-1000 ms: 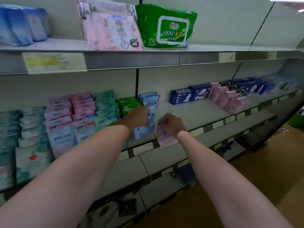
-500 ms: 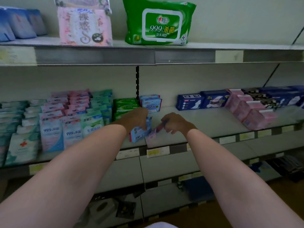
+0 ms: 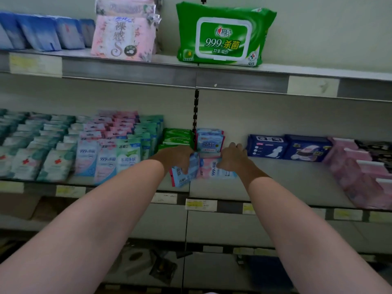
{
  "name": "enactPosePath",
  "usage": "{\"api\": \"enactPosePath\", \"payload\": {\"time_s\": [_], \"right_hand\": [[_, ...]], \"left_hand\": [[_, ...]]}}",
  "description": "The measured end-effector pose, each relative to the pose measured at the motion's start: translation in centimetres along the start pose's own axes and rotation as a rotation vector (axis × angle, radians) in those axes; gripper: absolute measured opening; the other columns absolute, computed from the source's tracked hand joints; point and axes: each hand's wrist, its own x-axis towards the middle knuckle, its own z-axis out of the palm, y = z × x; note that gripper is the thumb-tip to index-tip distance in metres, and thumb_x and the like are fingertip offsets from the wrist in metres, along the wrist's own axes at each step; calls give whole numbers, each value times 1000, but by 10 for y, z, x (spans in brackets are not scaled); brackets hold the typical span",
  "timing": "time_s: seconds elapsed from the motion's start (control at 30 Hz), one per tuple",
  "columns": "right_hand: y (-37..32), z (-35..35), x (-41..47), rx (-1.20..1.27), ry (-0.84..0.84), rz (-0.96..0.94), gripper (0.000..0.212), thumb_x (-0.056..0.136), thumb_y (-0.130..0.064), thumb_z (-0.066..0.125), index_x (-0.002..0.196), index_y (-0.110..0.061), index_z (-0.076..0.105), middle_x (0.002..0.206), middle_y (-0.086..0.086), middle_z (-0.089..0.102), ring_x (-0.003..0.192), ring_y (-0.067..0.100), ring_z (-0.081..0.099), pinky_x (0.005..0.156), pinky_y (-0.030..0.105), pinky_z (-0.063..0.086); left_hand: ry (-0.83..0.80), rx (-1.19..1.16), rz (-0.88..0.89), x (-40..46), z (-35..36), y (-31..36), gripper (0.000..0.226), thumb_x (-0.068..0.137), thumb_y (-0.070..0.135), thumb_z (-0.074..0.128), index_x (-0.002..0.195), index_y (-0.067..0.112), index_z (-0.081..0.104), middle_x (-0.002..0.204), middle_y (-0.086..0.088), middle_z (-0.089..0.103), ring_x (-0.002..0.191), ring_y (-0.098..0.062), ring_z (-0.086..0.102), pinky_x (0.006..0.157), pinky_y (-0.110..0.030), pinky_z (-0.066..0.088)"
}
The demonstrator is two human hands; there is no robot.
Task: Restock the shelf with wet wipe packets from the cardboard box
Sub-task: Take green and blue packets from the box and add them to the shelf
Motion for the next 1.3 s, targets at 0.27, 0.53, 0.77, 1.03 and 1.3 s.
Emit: {"api": "enactPosePath", "payload": {"time_s": [0.27, 0.53, 0.77, 1.03, 1.3], "right_hand": [[12, 5, 11, 152, -102, -55, 51, 90, -37, 65, 136, -22, 52, 131, 6, 59, 120, 27, 54, 107, 44, 37], [8, 15, 17, 140, -42, -148, 51, 87, -15, 64, 137, -21, 52, 127, 10, 62, 111, 28, 59, 92, 33, 40], [14, 17, 16, 323, 0, -42, 54, 87, -20, 68, 138, -23, 51, 129, 6, 62, 115, 26, 59, 100, 37, 45], [16, 18, 16, 623, 32, 9, 52, 84, -19, 77, 131, -16, 56, 124, 7, 64, 103, 23, 65, 73, 27, 49], [6, 17, 17, 807, 34, 32, 54, 77, -15, 83, 124, -11, 58, 122, 10, 66, 109, 28, 64, 95, 44, 52]], "left_hand": [[-31, 99, -22, 8, -6, 6, 60, 72, 13, 82, 123, 8, 49, 111, -9, 54, 96, -25, 58, 79, -38, 55], [-31, 141, -6, 16, -5, 7, 50, 70, 14, 83, 108, 13, 50, 95, -2, 54, 84, -18, 57, 77, -36, 54], [-31, 143, -3, 13, -7, 9, 54, 72, 12, 83, 117, 9, 51, 102, -4, 52, 92, -21, 54, 84, -38, 53], [17, 108, -10, 6, -2, 10, 67, 76, 9, 80, 134, 4, 47, 118, -12, 57, 101, -26, 58, 75, -32, 47], [51, -21, -42, 9, 1, 10, 61, 81, 23, 77, 132, 7, 48, 118, -9, 56, 98, -24, 57, 75, -31, 48]]}}
